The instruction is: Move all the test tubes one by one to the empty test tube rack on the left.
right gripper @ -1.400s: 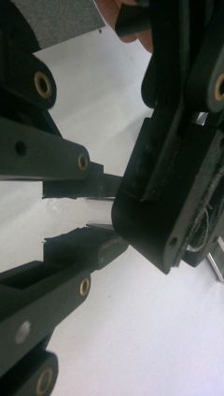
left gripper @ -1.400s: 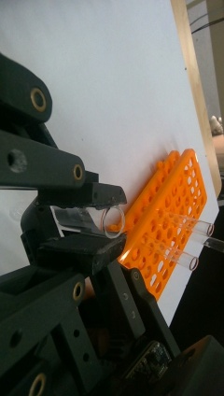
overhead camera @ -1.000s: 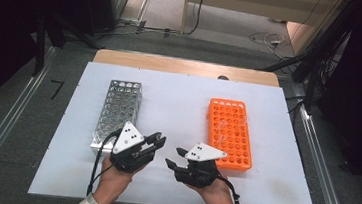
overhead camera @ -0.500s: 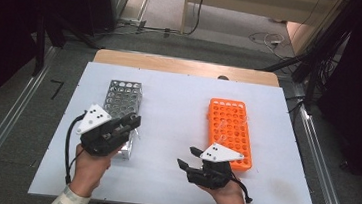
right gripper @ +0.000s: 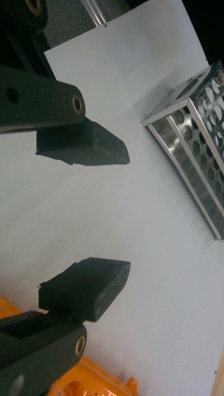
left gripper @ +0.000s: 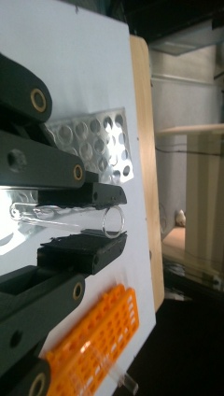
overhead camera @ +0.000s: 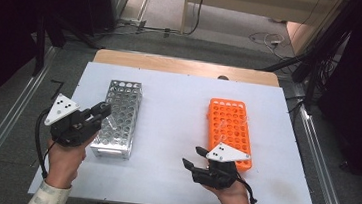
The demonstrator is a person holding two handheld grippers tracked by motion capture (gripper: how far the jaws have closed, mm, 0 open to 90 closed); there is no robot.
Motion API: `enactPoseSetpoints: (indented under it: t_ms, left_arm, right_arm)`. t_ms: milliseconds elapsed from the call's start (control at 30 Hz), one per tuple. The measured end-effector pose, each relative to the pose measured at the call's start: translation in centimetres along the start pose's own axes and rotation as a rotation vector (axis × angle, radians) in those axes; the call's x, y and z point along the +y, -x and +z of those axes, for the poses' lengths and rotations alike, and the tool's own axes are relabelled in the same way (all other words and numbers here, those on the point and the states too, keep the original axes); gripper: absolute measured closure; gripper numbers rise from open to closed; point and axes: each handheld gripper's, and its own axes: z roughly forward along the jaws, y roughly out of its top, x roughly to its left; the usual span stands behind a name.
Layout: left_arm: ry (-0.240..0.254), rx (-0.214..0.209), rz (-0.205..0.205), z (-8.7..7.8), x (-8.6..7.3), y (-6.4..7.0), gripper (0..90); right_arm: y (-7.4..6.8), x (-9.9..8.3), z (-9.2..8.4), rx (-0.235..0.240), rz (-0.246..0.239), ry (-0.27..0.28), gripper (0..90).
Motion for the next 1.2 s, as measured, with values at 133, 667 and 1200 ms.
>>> enactPoseSetpoints:
  t_ms: [133,667,1200]
  left_arm:
    - [-0.011,0.031,0.002,-0.2,-0.4,-0.8,75.3]
    - [-0.046,0.09,0.027,-1.2,-2.2,-1.9,75.2]
    - [-0.098,0.155,0.118,0.3,-4.7,-0.1,74.8]
  right_arm:
    - [0.3,-0.1,-0.2,-0.008,0.009,0.003,39.8]
    - [1.4,-1.0,-1.7,-0.045,0.031,0.013,39.8]
    - [1.7,-1.4,-2.1,-0.059,0.031,0.009,39.8]
